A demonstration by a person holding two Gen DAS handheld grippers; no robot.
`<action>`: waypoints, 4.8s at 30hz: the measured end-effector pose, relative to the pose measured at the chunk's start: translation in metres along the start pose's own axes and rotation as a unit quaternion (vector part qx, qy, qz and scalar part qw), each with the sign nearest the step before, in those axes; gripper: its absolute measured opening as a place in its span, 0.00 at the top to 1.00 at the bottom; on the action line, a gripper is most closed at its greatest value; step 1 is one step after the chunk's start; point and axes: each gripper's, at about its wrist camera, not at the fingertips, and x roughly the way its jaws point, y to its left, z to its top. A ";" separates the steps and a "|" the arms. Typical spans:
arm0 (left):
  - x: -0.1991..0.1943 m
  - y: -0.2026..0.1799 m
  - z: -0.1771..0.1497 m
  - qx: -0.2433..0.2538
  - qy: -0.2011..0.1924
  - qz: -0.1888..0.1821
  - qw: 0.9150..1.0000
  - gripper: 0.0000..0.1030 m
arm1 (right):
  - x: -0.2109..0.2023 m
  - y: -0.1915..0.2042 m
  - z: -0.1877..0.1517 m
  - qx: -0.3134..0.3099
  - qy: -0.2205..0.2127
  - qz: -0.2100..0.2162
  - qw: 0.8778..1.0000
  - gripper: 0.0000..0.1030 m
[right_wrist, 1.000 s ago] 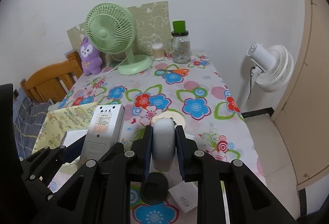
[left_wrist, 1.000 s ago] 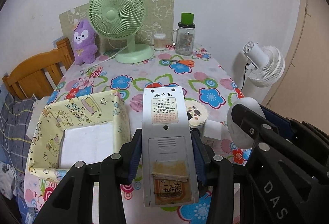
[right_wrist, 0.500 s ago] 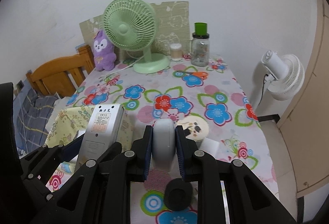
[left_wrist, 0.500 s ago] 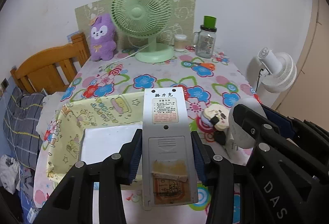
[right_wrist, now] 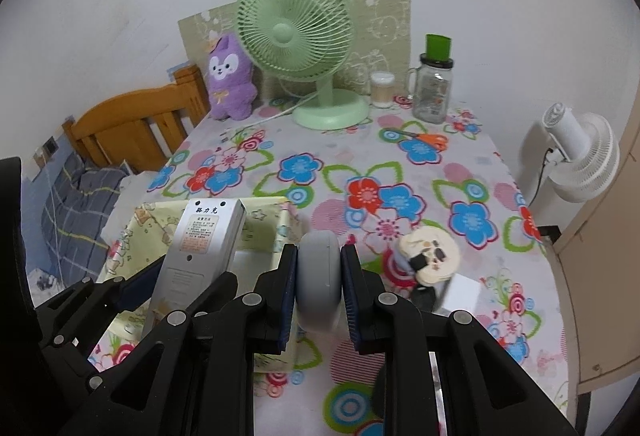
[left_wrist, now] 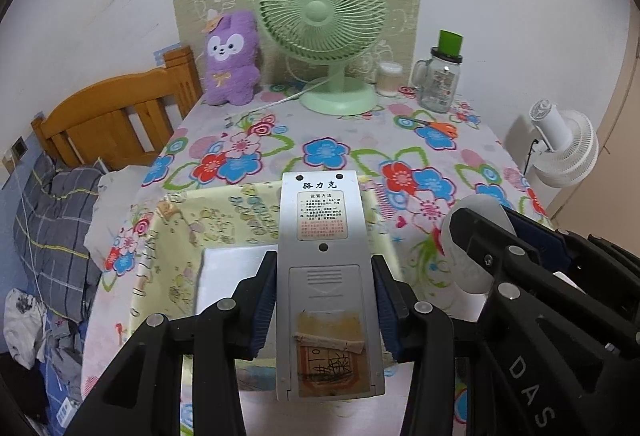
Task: Organize rigid objects
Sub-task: 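Carry the oval case with the right tool while the left tool carries the strip to the box, then lower the oval case into the box with the right tool while the left tool lowers and releases the strip, then move the open right tool to the white rectangular charger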
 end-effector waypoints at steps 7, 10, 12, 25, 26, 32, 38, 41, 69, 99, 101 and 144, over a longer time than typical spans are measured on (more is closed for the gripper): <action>0.012 0.026 0.003 -0.006 0.019 0.010 1.000 0.56 | 0.023 0.023 0.005 -0.004 0.030 0.022 0.999 0.76; 0.019 0.036 0.001 -0.010 0.029 0.009 0.999 0.56 | 0.034 0.034 0.006 -0.009 0.043 0.028 0.999 0.76; 0.025 0.044 0.000 -0.014 0.037 0.009 0.999 0.56 | 0.041 0.040 0.006 -0.012 0.051 0.030 0.998 0.76; 0.074 0.070 -0.011 -0.028 0.088 0.023 0.995 0.56 | 0.101 0.062 0.000 -0.033 0.103 0.016 0.994 0.76; 0.075 0.070 -0.011 -0.027 0.086 0.024 0.996 0.56 | 0.103 0.061 0.000 -0.032 0.104 0.017 0.994 0.76; 0.081 0.074 -0.010 -0.041 0.098 0.008 0.994 0.54 | 0.108 0.062 0.002 -0.033 0.107 0.014 0.994 0.76; 0.080 0.072 -0.009 -0.046 0.108 -0.002 0.993 0.49 | 0.109 0.062 0.004 -0.037 0.117 0.017 0.992 0.73; 0.072 0.068 -0.007 -0.045 0.103 -0.007 0.994 0.39 | 0.103 0.061 0.005 -0.036 0.115 0.014 0.993 0.68; 0.001 0.023 -0.014 -0.009 0.035 0.022 0.999 0.17 | 0.020 0.027 -0.005 -0.023 0.057 -0.002 0.998 0.24; -0.021 -0.080 -0.035 0.026 -0.005 -0.034 0.999 0.08 | -0.034 -0.067 -0.034 -0.008 0.015 -0.056 0.998 0.15; -0.021 -0.087 -0.036 0.028 -0.008 -0.034 0.999 0.08 | -0.036 -0.075 -0.037 -0.005 0.013 -0.059 0.998 0.15; 0.050 -0.152 -0.114 0.090 0.049 -0.043 0.994 0.08 | 0.025 -0.142 -0.123 -0.002 0.067 -0.078 0.995 0.16</action>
